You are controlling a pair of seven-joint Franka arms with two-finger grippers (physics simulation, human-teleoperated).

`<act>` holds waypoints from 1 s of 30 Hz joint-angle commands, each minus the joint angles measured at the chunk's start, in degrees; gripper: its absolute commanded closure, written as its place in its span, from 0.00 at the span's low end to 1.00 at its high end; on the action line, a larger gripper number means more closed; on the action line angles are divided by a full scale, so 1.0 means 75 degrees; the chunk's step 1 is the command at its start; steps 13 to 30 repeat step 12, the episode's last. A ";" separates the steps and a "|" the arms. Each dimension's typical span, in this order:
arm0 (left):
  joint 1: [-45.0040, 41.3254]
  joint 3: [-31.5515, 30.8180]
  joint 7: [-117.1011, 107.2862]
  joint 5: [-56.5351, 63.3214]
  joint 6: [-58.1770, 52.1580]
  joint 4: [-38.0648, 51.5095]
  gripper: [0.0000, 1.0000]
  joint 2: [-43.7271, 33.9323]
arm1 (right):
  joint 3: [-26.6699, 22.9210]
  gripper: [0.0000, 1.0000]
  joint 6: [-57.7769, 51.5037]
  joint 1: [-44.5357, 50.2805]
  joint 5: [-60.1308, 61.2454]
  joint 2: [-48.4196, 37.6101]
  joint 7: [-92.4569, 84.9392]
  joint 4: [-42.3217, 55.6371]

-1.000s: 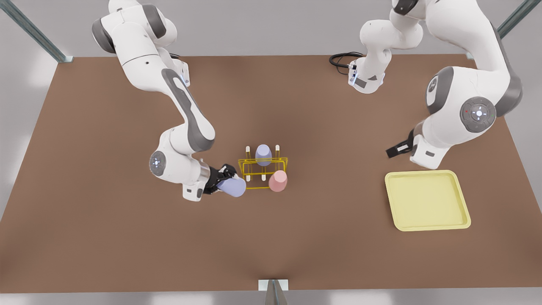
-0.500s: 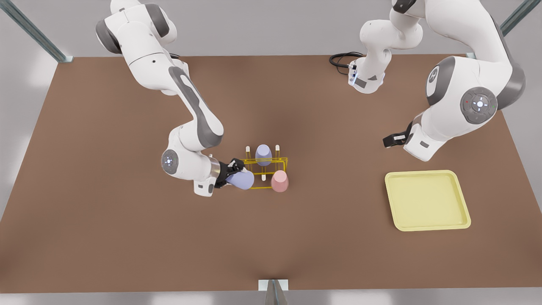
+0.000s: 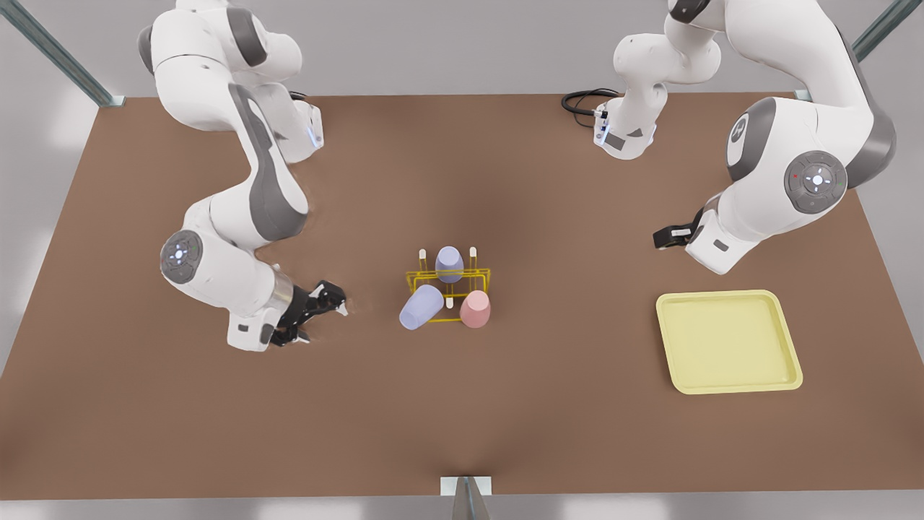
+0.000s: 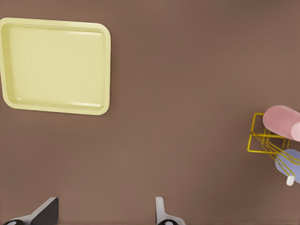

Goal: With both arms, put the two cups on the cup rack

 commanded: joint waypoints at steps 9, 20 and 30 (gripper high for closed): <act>-0.0011 -0.0026 0.0396 0.0005 0.0014 0.0015 0.00 -0.0009 | 0.0117 0.00 -0.3908 -0.1850 -0.3047 -0.2325 0.1550 -0.0955; -0.0011 -0.0026 0.0408 0.0005 0.0014 0.0015 0.00 -0.0009 | 0.0117 0.00 -0.3850 -0.1944 -0.2870 -0.2384 0.1632 -0.1061; -0.0011 -0.0026 0.0408 0.0005 0.0014 0.0015 0.00 -0.0009 | 0.0117 0.00 -0.3850 -0.1944 -0.2870 -0.2384 0.1632 -0.1061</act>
